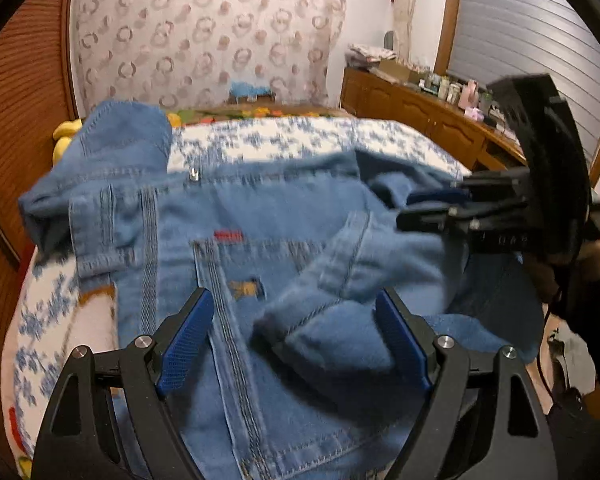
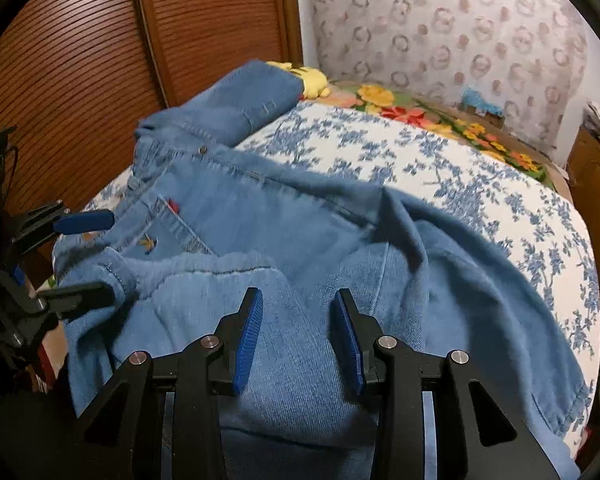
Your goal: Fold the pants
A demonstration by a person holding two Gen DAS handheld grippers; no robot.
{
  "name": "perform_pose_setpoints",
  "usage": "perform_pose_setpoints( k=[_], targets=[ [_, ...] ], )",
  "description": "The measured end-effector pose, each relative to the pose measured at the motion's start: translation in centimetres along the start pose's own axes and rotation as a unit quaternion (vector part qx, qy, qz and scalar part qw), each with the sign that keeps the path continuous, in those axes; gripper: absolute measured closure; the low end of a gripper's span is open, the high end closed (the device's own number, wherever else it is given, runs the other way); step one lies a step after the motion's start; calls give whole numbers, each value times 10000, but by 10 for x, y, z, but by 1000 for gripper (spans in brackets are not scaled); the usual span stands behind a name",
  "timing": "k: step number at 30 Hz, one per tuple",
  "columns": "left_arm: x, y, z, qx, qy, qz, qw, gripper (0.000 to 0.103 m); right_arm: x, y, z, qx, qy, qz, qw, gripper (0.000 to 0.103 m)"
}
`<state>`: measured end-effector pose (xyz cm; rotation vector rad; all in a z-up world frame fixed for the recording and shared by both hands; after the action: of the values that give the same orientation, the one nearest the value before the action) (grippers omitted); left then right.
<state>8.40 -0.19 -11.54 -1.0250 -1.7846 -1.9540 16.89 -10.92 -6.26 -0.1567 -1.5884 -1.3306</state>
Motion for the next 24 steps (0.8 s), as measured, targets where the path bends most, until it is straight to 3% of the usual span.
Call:
perform_pose_setpoints(
  k=[7,10,12,15,24],
  targets=[
    [4,-13,-7,66,-133,60,9999,65,-7,-2,-4,15,303,239,9993,65],
    [9,-16,-8,83,-156,-20,9998,75,-6,1,1,131,356,294,9988,81],
    [15,-18,-11,46,-189,-116,9997,80,-4,1,0,235,370,276,9987,92],
    [28,-15,-14,-81,-187,-310,9993,83,10,-2,4,321,335,77,9989,97],
    [96,3,1,113,74,-1321,9911,85,61,35,40,653,262,-1161,9907,98]
  ],
)
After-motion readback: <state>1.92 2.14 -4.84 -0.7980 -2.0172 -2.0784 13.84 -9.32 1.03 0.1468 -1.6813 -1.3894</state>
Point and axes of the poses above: each gripper's, at about its wrist camera, not at the fingertips, and x roughly against the way its jaws point, z to its left, y to its top, the point moved 4 cm from there along -x, roughly the way its jaws point, and after that the axes turned 7 degrees about -x, right-handed, at the moved point
